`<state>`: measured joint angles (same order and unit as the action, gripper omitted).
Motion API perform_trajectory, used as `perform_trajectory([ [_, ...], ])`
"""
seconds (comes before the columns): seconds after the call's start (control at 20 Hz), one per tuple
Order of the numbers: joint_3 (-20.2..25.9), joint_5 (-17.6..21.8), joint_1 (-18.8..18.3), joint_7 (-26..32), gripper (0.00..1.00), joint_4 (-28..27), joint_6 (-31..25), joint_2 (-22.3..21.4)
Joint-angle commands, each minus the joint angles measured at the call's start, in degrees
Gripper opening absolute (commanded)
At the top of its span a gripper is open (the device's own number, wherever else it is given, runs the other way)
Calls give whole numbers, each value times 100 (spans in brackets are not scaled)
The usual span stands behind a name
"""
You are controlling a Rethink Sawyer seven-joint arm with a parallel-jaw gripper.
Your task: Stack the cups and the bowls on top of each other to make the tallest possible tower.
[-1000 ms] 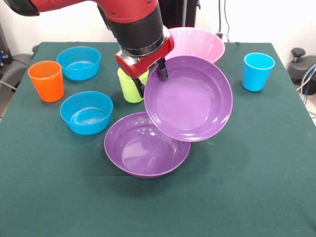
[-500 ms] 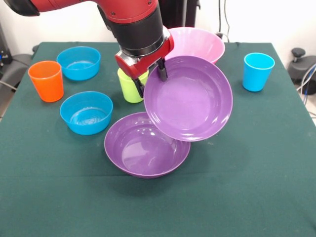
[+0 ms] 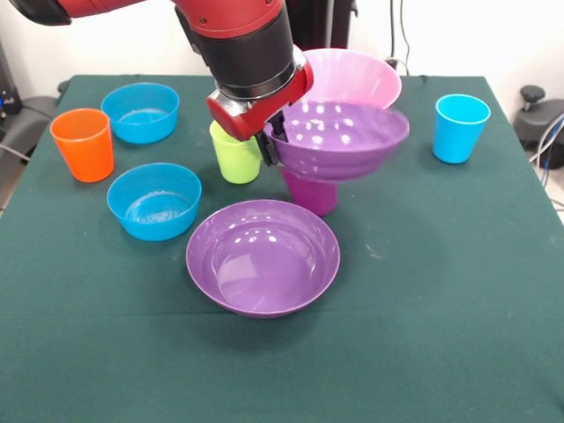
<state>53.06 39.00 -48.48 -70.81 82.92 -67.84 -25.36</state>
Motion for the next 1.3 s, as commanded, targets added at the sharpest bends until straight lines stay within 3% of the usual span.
perform_trajectory([
  [0.05, -297, 504, 227, 1080, 0, 31, 406, 82],
  [1.05, -329, 371, 351, 809, 0, -87, 380, -145],
  [1.3, -181, 32, 275, 742, 0, 57, 243, -236],
])
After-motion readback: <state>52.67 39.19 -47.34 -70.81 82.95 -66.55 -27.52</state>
